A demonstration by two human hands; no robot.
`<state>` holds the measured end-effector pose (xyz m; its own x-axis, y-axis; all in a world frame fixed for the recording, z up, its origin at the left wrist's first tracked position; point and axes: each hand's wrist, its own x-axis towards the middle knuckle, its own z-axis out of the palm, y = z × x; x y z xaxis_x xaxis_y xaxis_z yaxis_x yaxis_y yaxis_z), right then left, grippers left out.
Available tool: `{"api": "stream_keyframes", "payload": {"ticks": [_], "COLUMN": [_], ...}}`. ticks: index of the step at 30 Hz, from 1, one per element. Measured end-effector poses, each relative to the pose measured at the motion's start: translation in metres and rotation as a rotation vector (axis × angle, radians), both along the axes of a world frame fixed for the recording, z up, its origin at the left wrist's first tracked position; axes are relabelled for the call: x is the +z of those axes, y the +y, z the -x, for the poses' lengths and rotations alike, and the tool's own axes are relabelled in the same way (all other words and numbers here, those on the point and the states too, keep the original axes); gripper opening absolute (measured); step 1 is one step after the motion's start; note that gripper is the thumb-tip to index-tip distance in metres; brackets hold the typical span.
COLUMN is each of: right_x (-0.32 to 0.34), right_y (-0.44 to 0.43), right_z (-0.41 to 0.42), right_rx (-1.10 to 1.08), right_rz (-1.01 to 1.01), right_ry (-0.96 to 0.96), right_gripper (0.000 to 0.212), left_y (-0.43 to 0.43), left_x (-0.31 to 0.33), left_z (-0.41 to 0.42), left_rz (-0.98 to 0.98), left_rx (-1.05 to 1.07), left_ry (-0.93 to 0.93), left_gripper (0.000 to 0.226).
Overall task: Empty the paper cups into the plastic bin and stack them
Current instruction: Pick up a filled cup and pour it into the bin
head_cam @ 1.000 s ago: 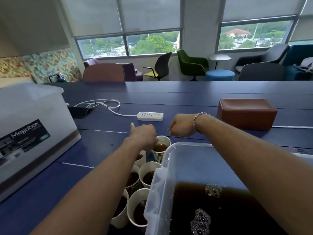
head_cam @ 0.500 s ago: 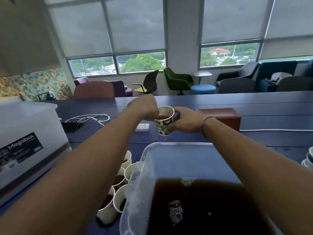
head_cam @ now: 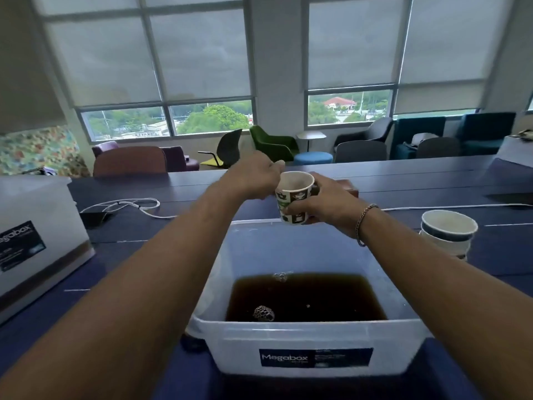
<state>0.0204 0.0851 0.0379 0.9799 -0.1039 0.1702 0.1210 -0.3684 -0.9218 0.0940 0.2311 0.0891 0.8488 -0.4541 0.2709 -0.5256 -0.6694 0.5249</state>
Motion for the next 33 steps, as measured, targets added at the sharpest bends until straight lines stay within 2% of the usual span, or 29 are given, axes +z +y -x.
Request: {"api": "stream_keyframes", "payload": {"ticks": [5,10,14,20,26,30,33], "right_x": [-0.018,-0.022,-0.026,-0.024,-0.026,-0.034,-0.036], "right_y": [-0.008,-0.011,-0.013,-0.013,-0.014,-0.014,-0.013], "right_z": [0.015,0.023,0.029,0.036,0.044,0.049,0.054], "right_rx": [-0.08,-0.106,-0.113,-0.097,-0.13,-0.15,-0.159], "right_rz": [0.038,0.129,0.198,0.284,0.384,0.435,0.56], "right_ry": [0.01,0.026,0.034,0.017,0.01,0.05,0.093], "right_gripper": [0.064,0.072,0.06,0.052,0.065,0.057,0.055], "left_y": [0.01,0.022,0.027,0.03,0.028,0.029,0.029], "left_x": [-0.037,-0.079,-0.094,-0.1,-0.101,-0.102,-0.103], "left_z": [0.014,0.016,0.009,0.007,0.011,0.011,0.011], "left_rz": [0.16,0.02,-0.107,-0.281,-0.266,-0.241,-0.218], "left_rx": [0.047,0.08,0.024,-0.03,-0.005,0.014,0.018], "left_ry": [0.065,0.039,0.086,0.023,0.014,0.009,0.018], "left_gripper": [0.049,0.043,0.042,0.044,0.043,0.042,0.041]}}
